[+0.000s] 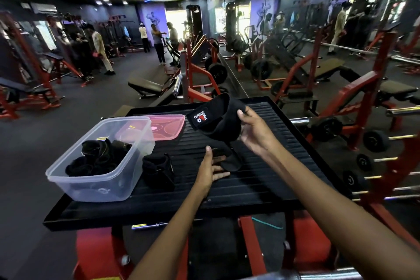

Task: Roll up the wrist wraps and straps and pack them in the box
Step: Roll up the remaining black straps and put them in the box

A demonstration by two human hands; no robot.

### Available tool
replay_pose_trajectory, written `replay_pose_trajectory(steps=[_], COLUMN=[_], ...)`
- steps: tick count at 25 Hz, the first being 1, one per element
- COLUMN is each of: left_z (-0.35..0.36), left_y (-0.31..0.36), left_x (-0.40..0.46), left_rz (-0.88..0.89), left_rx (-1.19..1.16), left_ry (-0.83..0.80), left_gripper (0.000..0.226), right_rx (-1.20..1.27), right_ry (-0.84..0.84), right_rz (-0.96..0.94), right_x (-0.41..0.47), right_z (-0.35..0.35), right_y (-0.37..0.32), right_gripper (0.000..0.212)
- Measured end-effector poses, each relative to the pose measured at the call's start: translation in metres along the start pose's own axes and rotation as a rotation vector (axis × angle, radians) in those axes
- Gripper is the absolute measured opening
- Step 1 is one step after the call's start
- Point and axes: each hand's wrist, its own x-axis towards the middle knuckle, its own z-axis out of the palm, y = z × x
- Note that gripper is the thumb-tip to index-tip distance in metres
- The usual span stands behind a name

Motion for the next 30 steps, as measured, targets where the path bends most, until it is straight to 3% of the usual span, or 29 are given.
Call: replay_pose_trajectory(steps=[3,6,9,11,14,16,18,19,22,26,27,30], left_z=[-0.003,0.001,0.001,-0.005,-0.003,-0.001,-0.003,-0.002,-0.009,-0.025,-0.023,-0.01], left_y=[-0.001,0.002,0.012,0.013,0.007,0.007,0.012,0.016,0.012,0.006,0.007,0.018], left_x=[-0.003,-0.008,-0.011,-0.004,0.003,0.003,0.0,-0.004,-0.009,-0.001,0.001,-0.015], left_rz=[-0.011,0.069,0.19,0.176,0.115,0.068,0.044,0.051,0.094,0.162,0.208,0.288], left_rx=[0.116,0.287,-0.025,-0.189,-0.187,-0.185,-0.2,-0.192,-0.164,-0.122,-0.156,0.026], left_ry=[-0.045,0.039,0.047,0.014,0.087,0.181,0.199,0.202,0.253,0.385,0.377,0.356], left_gripper=[0.018,0.053,0.06,0.059,0.028,0.035,0.034,0.031,0.028,0.023,0.022,0.027], right_rx=[0.175,0.216,-0.085,-0.309,-0.748,-0.893,-0.708,-0.581,-0.363,-0.9,-1.042,-1.472], right_ry=[0.025,0.052,0.074,0.061,-0.034,-0.165,-0.155,-0.103,0.031,0.051,0.018,-0.05], right_rz=[0.078,0.141,0.153,0.186,0.266,0.172,0.047,0.027,0.115,0.145,0.106,-0.163], right_x=[-0.005,-0.007,-0.014,-0.02,-0.026,-0.025,-0.022,-0.019,-0.02,-0.028,-0.03,-0.038], right_z=[0.001,0.0,0.005,0.01,0.02,0.025,0.026,0.027,0.029,0.029,0.031,0.043], right_y=[0.002,-0.001,0.002,0.004,0.003,0.007,0.012,0.013,0.009,-0.008,-0.008,0.014], right_gripper=[0.018,0.015,0.017,0.018,0.043,0.027,0.009,0.014,0.006,0.048,0.051,0.067])
